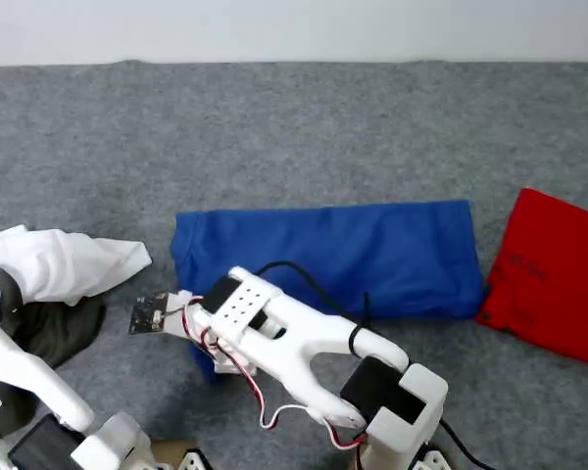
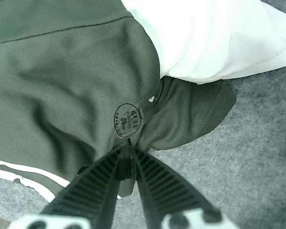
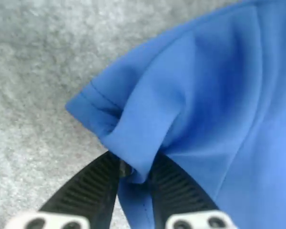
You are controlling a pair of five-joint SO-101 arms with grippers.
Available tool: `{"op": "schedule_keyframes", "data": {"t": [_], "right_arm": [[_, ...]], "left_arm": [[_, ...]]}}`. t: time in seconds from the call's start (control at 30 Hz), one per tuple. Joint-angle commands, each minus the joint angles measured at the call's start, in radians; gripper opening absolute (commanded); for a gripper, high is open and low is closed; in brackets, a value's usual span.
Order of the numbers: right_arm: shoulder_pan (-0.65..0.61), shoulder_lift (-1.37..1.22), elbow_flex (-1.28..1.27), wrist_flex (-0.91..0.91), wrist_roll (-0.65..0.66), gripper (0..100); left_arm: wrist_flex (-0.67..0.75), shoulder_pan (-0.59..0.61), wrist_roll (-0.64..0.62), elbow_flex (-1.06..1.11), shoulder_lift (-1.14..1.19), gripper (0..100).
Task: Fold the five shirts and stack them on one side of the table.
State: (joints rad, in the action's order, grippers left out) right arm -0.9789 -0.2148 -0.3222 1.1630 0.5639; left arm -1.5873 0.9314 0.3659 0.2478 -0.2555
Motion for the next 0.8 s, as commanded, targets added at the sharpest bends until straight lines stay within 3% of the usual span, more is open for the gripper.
{"op": "schedule_keyframes", "data": {"t": [0.0,0.2,0.77], "right_arm": [[0.058,0.077,0.121,0.061,0.012,3.2],[0.14,0.081,0.239,0.11,0.055,3.3],[0.298,-0.039,0.379,-0.01,0.106,5.0]], "left_arm": [[-0.009,0.003,0.003,-0.004,-0.04,1],[-0.011,0.002,0.003,-0.004,-0.04,1],[-0.025,0.0,0.003,-0.004,-0.04,1]]}}
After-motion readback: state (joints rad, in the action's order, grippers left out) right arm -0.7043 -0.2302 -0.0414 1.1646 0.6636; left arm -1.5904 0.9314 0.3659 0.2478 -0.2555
